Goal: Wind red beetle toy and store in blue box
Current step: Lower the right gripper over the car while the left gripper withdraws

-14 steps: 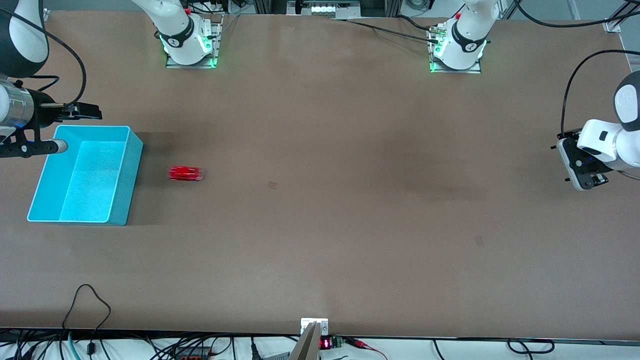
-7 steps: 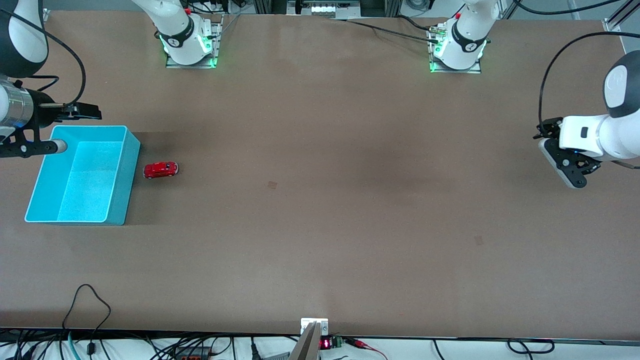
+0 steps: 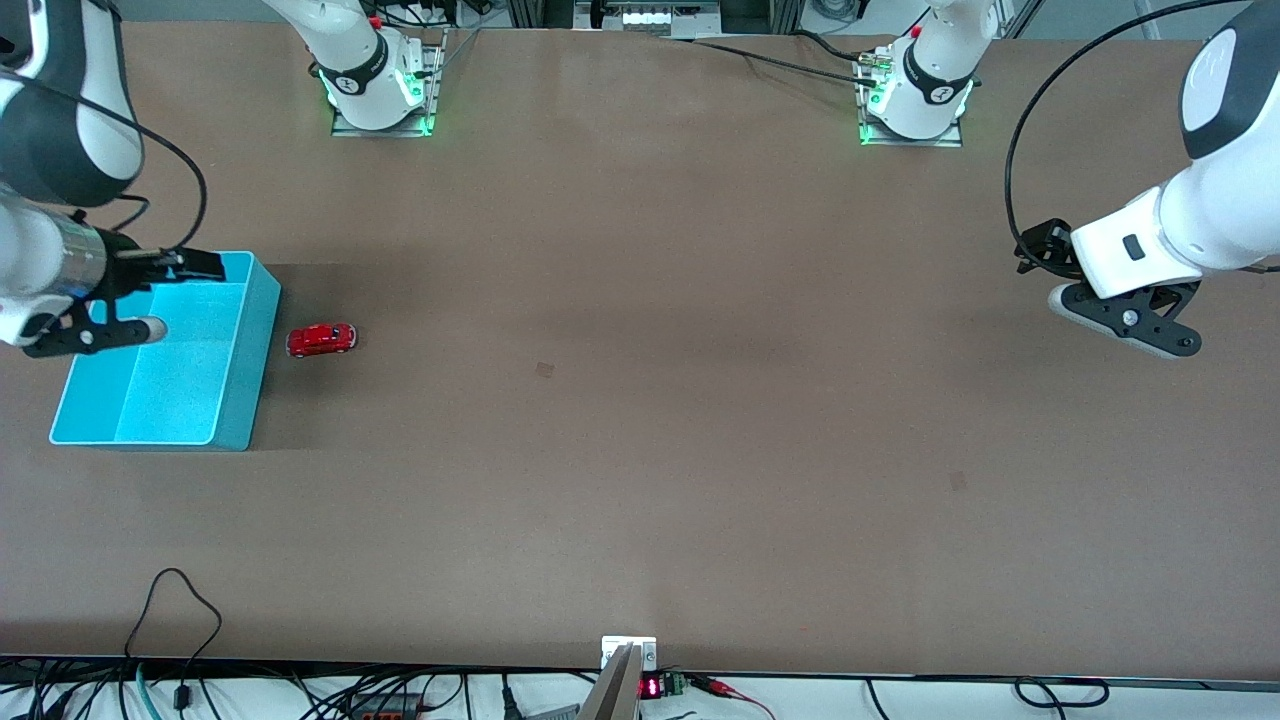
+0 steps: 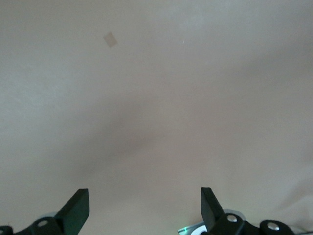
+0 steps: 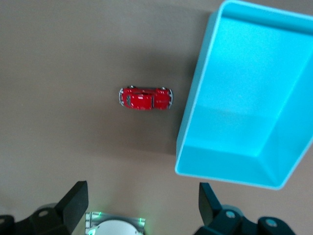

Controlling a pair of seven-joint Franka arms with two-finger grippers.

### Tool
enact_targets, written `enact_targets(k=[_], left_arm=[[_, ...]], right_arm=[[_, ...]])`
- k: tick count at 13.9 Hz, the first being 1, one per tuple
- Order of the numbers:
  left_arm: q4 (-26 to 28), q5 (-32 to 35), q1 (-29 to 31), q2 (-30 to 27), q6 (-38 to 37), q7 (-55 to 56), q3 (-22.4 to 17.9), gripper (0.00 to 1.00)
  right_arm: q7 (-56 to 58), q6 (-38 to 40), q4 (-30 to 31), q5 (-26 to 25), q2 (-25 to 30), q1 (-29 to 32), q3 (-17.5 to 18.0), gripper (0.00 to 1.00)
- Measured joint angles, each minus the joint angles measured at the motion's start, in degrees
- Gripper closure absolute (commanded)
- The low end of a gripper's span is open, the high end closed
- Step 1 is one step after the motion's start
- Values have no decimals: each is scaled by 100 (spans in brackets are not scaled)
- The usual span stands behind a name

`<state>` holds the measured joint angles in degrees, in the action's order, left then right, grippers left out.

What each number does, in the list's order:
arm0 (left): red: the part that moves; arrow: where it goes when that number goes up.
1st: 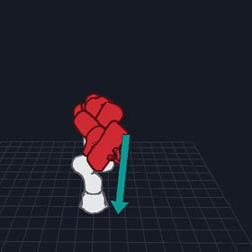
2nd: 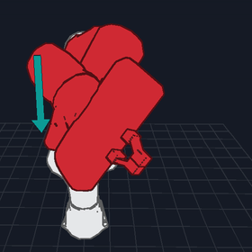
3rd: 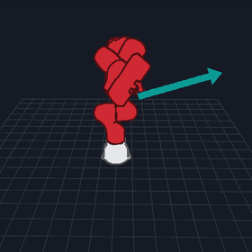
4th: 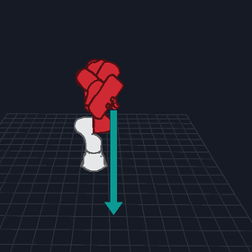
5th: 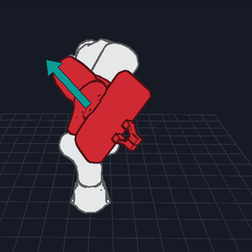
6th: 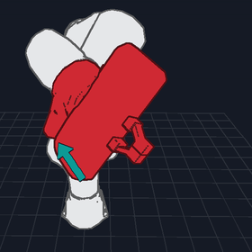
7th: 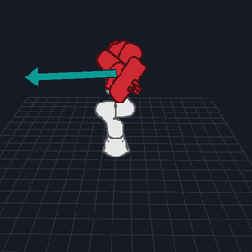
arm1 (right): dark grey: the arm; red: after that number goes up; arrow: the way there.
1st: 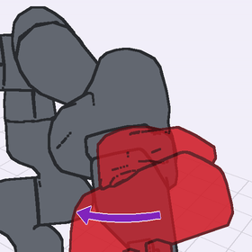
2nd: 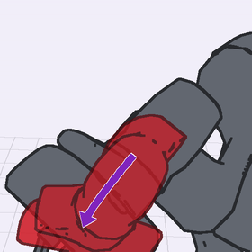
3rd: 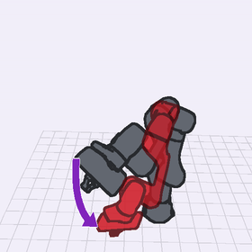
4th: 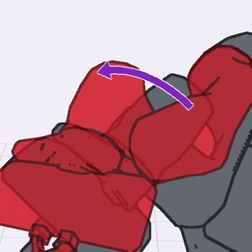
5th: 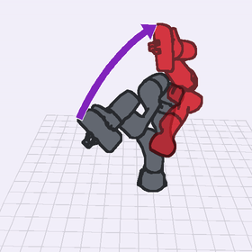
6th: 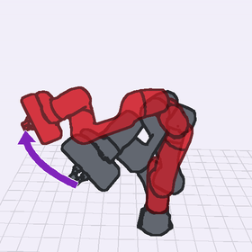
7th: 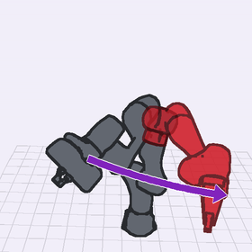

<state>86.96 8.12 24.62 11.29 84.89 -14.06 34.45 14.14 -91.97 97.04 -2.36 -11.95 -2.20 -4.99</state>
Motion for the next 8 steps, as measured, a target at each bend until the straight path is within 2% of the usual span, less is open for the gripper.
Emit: enact_targets(k=[3, 5, 8], left_arm=[[-347, 0, -77, 190, 3, 146, -14, 0], [-492, -17, -186, 234, 46, 585, -253, 0], [-434, -35, -1207, -14, 320, 1819, -1383, 0]], right_arm=[[780, -563, 389, 76, -49, -14, 3, 0], [1532, -946, 684, 84, -43, -20, 5, 0], [2832, -1513, 1237, 84, -47, -51, 17, 0]])
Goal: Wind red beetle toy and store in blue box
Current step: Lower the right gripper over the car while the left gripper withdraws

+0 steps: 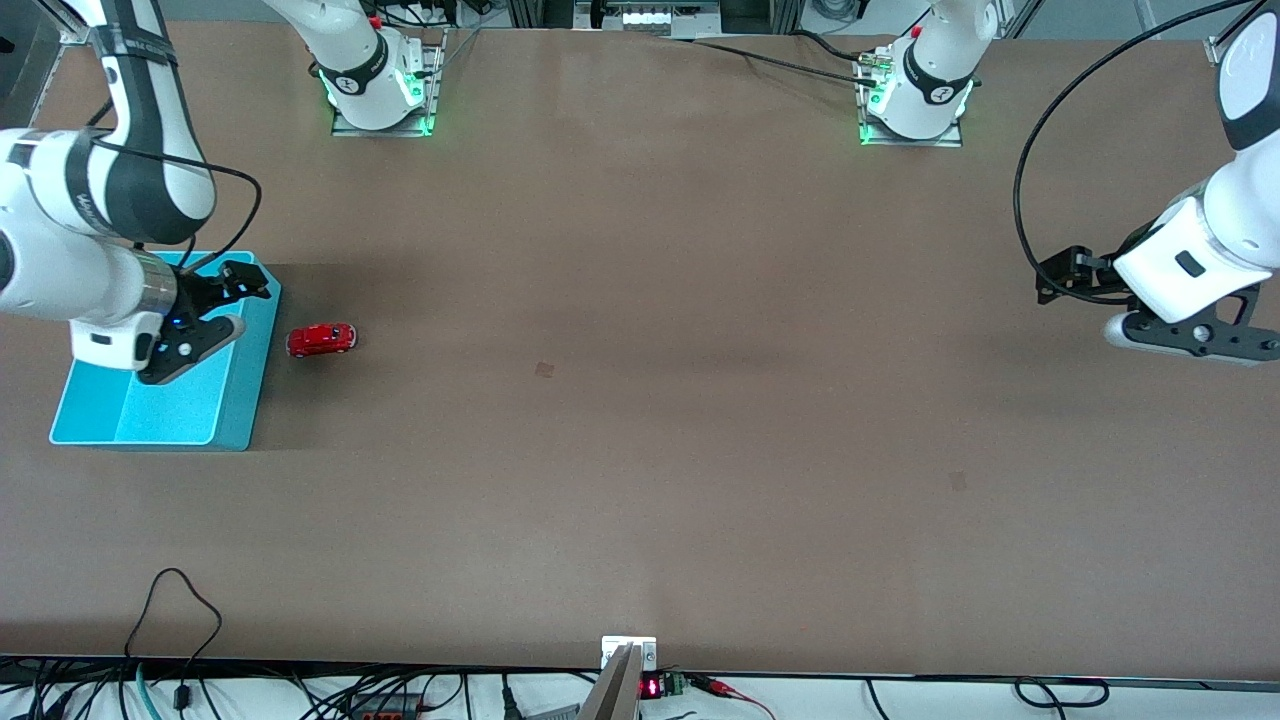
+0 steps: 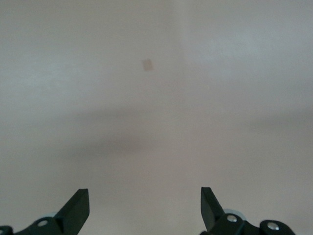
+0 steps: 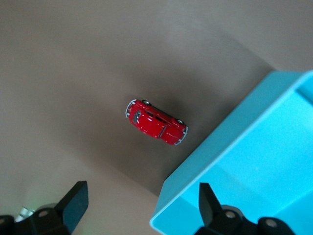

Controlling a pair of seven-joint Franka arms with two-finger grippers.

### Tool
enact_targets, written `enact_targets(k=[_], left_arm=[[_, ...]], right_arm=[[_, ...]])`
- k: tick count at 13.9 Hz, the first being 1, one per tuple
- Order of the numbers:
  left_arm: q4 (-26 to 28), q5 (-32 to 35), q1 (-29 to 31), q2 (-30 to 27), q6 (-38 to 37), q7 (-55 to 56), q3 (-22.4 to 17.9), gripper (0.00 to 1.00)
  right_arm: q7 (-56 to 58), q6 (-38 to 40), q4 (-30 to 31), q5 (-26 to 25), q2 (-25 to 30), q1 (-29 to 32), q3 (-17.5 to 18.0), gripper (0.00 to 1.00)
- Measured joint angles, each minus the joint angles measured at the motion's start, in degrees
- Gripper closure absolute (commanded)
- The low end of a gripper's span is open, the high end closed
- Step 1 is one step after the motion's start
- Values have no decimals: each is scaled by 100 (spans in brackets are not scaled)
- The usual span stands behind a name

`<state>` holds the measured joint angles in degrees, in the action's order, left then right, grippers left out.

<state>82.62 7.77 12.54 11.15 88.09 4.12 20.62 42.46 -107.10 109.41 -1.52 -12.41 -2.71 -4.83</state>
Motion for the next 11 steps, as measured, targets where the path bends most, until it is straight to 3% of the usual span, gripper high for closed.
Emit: enact_targets(k=[3, 5, 8, 11], left_arm=[[829, -150, -1134, -685, 670, 345, -1173, 0], [1596, -460, -1310, -1214, 1000, 370, -1596, 0], [1762, -582, -1306, -1449, 702, 369, -1780, 0], [1486, -583, -1394, -1455, 420, 376, -1744, 0]], right_arm=[[1308, -728, 455, -2, -52, -139, 14, 0], [2189, -1658, 932, -14, -107, -178, 47, 0], [3209, -2848, 1598, -216, -205, -182, 184, 0], [3778, -3305, 1788, -433, -310, -183, 255, 0]])
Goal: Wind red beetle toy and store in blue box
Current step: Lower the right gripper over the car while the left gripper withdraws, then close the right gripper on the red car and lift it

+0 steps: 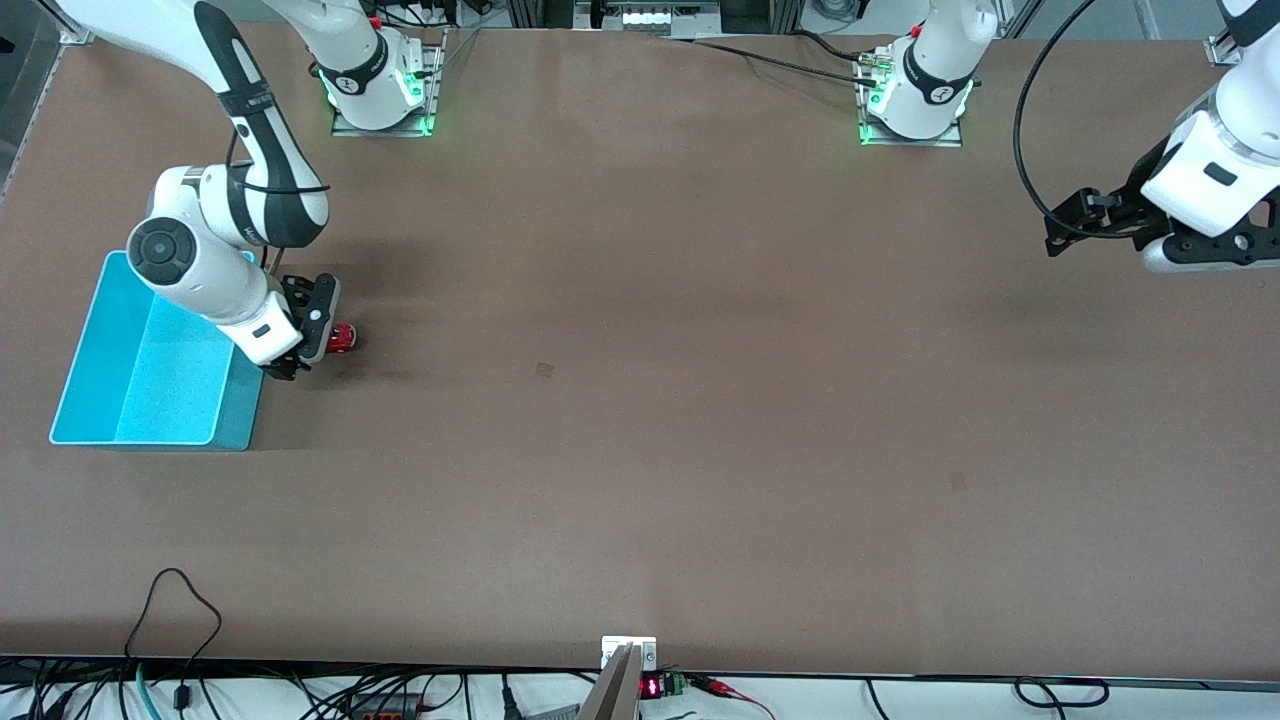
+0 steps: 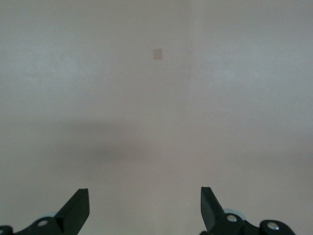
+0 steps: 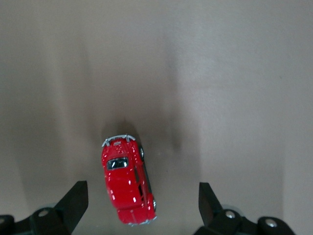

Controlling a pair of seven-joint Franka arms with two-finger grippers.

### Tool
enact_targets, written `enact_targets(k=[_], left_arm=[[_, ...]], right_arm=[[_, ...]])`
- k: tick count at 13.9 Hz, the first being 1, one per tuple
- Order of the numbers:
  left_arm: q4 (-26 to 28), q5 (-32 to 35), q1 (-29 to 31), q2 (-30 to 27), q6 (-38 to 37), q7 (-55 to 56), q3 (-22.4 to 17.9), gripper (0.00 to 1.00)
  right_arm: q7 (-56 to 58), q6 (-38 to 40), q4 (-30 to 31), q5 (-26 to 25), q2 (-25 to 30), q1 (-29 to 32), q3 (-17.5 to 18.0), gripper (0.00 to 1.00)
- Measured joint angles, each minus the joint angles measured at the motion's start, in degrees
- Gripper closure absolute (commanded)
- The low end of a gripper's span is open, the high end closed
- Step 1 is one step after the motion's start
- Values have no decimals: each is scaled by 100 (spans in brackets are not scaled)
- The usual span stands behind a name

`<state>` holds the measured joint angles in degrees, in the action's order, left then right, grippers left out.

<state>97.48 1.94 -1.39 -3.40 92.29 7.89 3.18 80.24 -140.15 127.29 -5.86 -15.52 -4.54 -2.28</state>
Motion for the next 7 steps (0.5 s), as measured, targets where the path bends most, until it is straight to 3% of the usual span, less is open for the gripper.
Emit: enact_targets(k=[7], left_arm=[[-163, 0, -16, 9, -164, 27, -14, 0]], right_arm=[[964, -1211, 845, -14, -140, 421, 5, 0]])
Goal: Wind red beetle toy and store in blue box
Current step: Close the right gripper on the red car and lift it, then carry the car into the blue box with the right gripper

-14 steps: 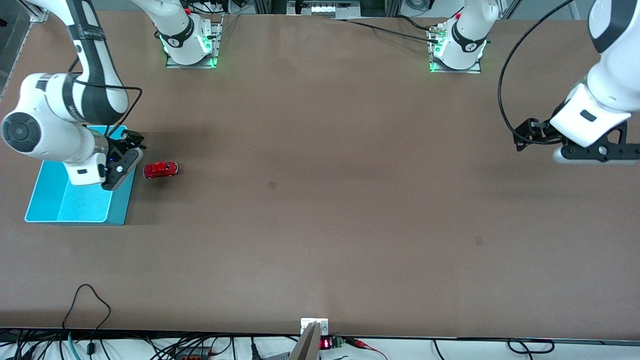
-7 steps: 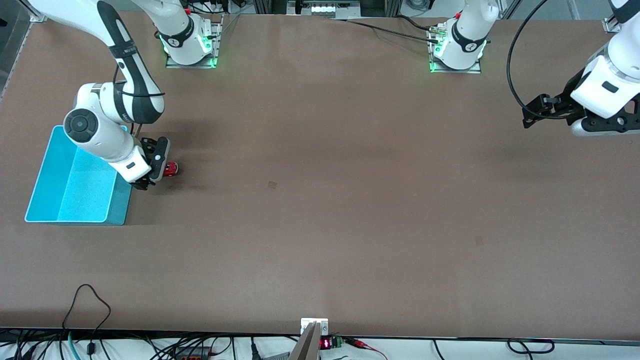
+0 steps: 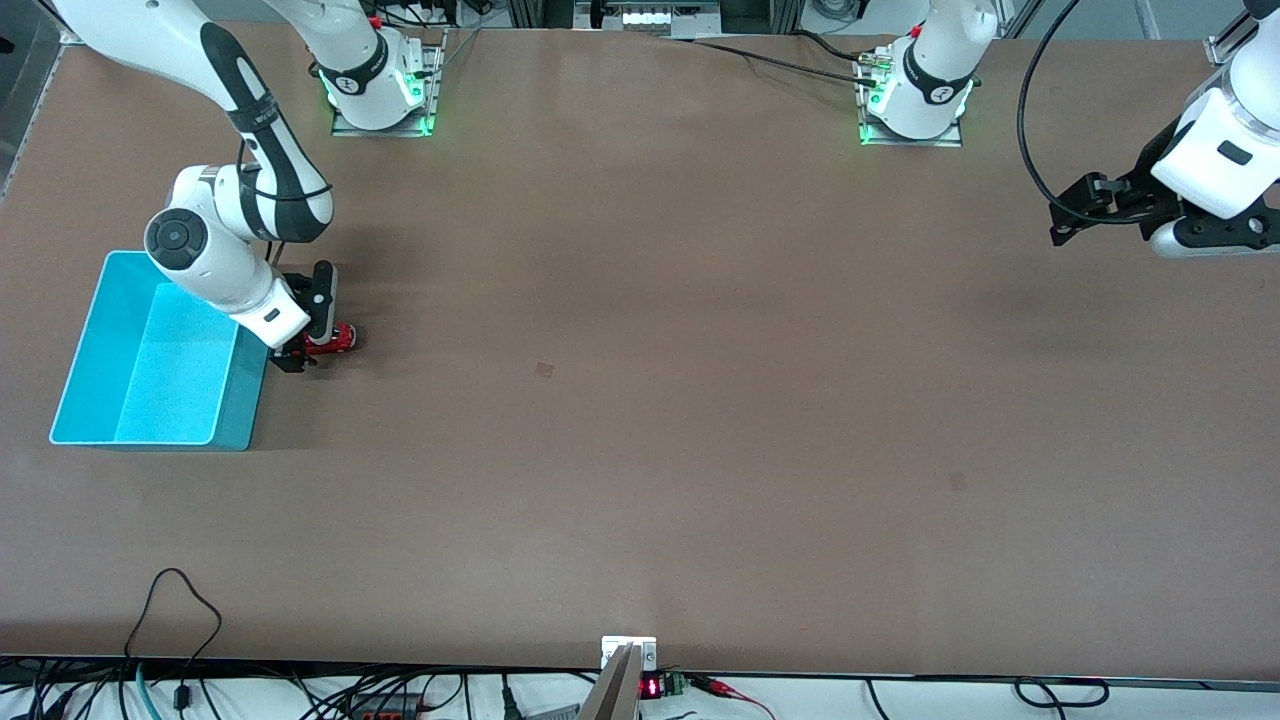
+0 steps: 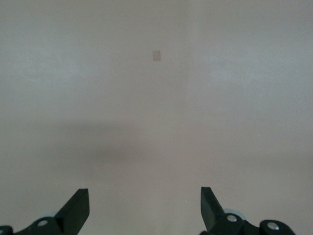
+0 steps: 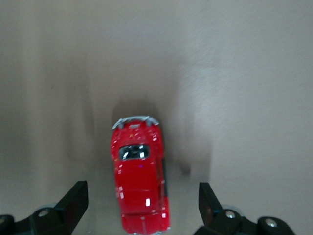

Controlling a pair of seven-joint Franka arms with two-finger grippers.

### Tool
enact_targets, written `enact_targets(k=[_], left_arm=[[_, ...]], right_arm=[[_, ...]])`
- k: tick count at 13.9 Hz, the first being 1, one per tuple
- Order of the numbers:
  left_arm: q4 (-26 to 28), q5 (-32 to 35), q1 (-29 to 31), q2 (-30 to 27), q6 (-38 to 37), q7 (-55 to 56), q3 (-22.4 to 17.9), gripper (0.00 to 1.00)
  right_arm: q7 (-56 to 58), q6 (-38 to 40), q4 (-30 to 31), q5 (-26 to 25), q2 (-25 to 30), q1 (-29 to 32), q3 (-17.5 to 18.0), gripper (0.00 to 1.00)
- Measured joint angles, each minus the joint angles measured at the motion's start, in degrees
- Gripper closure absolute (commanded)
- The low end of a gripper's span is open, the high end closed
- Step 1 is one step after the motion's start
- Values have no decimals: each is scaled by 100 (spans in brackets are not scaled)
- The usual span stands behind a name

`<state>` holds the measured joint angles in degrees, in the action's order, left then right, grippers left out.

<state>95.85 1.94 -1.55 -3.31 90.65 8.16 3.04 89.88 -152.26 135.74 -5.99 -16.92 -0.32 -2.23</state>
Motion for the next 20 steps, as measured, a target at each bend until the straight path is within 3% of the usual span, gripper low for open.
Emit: enact_targets(k=[4, 5, 7, 8, 9, 15, 17, 20], left_arm=[[-32, 0, -19, 11, 0, -1, 5, 0], [-37, 0, -22, 11, 0, -1, 7, 0], [-38, 0, -22, 12, 0, -2, 7, 0], [-38, 0, -21, 13, 0, -2, 7, 0], [-38, 0, -20, 14, 0, -2, 7, 0], [-38, 0, -9, 16, 0, -2, 4, 0], [-38, 0, -7, 16, 0, -2, 2, 0], [-40, 0, -6, 16, 0, -2, 1, 0]], right_arm=[[39, -365, 291, 0, -10, 20, 128, 0], [39, -394, 309, 0, -16, 20, 143, 11], [40, -456, 312, 0, -48, 22, 145, 64], [44, -476, 312, -1, -62, 23, 145, 85], [47, -496, 312, -1, -66, 23, 146, 99], [-434, -557, 231, 2, -59, 32, 279, 100], [-1406, -525, 32, 2, -16, 23, 421, 100], [-3283, 207, -538, -3, 247, -54, 539, 100]])
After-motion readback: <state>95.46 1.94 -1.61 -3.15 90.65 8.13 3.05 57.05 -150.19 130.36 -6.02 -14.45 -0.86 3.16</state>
